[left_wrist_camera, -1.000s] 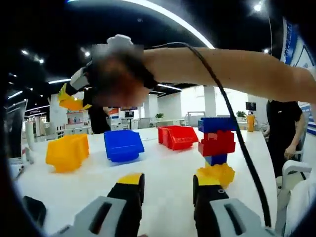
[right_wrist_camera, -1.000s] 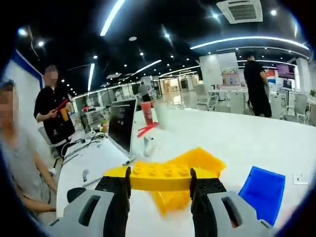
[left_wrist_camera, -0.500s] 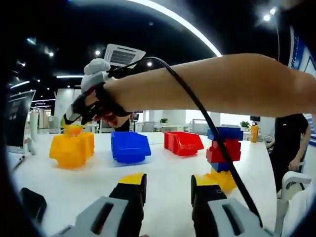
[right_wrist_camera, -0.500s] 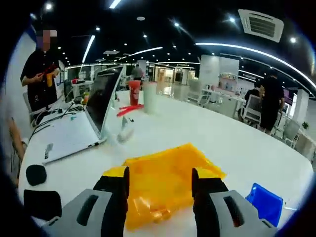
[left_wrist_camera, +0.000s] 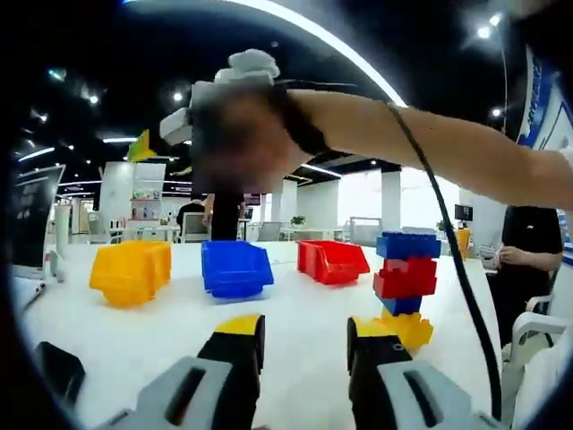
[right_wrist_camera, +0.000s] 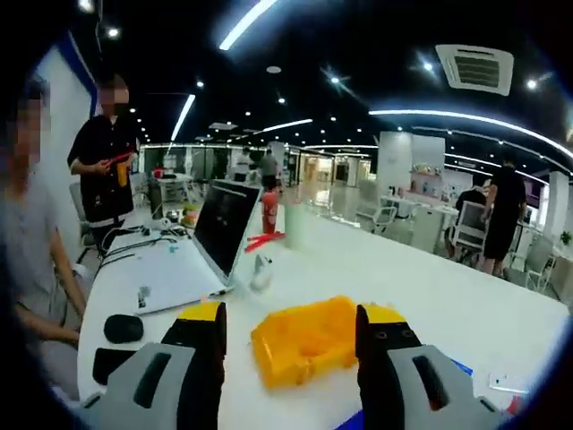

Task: Take apart the toy blocks one by one and place each separated block into its matching bin, sorting the blocks by their type until all the connected pieces are disassembled and separated into the correct bins

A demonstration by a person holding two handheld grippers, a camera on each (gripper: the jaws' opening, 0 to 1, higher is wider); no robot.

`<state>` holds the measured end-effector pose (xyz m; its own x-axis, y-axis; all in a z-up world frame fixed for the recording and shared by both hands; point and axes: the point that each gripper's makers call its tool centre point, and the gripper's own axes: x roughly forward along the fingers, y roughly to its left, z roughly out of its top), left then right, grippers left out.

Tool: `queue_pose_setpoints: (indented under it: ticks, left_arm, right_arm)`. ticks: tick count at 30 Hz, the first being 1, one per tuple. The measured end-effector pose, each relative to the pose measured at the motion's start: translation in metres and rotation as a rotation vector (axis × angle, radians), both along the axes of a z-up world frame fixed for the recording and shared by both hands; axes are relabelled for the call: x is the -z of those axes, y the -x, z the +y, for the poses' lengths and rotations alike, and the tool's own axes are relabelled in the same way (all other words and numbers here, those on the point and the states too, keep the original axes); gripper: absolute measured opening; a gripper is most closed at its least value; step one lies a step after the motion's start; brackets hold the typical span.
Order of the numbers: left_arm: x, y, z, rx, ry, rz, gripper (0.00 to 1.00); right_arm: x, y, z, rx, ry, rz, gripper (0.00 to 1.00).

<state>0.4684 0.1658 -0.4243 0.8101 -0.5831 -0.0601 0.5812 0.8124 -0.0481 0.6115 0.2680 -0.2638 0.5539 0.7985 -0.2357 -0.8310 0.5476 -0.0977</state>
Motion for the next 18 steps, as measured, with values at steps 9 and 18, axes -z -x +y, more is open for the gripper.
queue_pose_setpoints:
  ticks: [9, 18]
  left_arm:
    - [-0.007, 0.007, -0.021, 0.039, 0.001, -0.005, 0.39]
    - [-0.021, 0.014, -0.029, 0.073, 0.031, -0.014, 0.40]
  right_arm:
    - [-0.028, 0.077, -0.098, -0.037, -0.066, -0.037, 0.58]
    - [0.010, 0.121, -0.212, 0.073, -0.164, -0.002, 0.54]
